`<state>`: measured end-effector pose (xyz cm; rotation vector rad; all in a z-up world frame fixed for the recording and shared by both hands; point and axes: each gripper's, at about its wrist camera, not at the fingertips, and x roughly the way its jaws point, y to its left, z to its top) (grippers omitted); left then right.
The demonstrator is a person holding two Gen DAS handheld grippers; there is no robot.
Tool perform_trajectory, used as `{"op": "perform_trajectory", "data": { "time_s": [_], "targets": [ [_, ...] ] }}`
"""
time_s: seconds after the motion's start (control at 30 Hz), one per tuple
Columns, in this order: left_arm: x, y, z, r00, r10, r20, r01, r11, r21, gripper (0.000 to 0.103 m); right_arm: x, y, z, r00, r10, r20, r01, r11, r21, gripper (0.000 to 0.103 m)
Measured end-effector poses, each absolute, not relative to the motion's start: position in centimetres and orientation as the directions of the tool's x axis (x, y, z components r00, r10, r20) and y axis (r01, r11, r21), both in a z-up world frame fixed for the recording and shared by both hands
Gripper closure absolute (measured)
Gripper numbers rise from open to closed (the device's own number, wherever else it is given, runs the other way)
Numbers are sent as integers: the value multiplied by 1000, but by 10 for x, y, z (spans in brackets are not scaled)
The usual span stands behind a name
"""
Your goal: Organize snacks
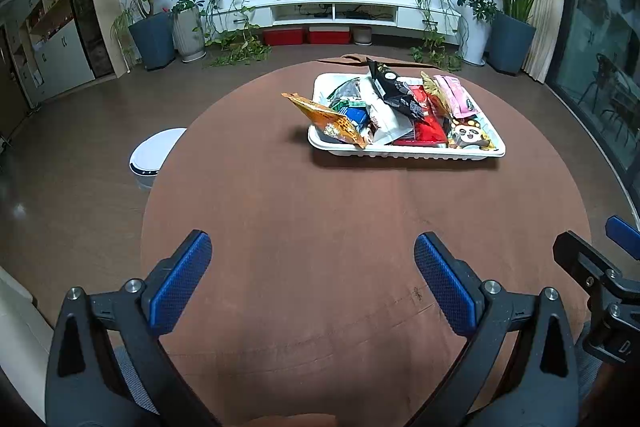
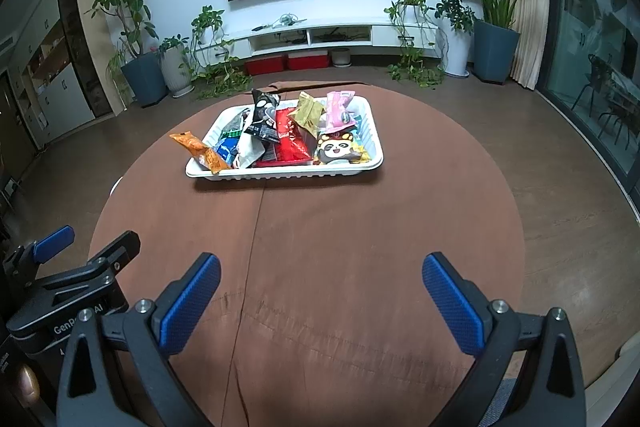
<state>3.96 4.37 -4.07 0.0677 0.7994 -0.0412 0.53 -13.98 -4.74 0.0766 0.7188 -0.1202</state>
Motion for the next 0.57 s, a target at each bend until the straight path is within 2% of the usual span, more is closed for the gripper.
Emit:
{"op": "perform_trajectory", "data": {
  "time_s": [0.57],
  "targets": [
    [37,42,-42,694,-22,-720,62,998,30,0,1,-143,-52,739,-72,-670,136,990,44,0]
  ]
}}
